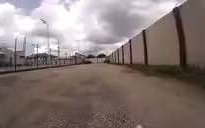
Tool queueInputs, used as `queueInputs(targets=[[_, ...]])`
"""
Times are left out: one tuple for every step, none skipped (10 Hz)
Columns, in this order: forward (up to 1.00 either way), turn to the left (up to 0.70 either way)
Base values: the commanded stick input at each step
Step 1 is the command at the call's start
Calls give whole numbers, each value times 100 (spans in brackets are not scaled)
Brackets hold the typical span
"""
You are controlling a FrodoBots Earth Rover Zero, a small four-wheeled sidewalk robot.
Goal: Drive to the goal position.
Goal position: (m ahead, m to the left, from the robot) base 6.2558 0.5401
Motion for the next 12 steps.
queueInputs(targets=[[50, -1], [50, -1], [50, -1], [50, -1], [50, -1], [50, -1], [50, -1], [50, -1], [50, -1], [50, -1], [50, -1], [50, -1]])
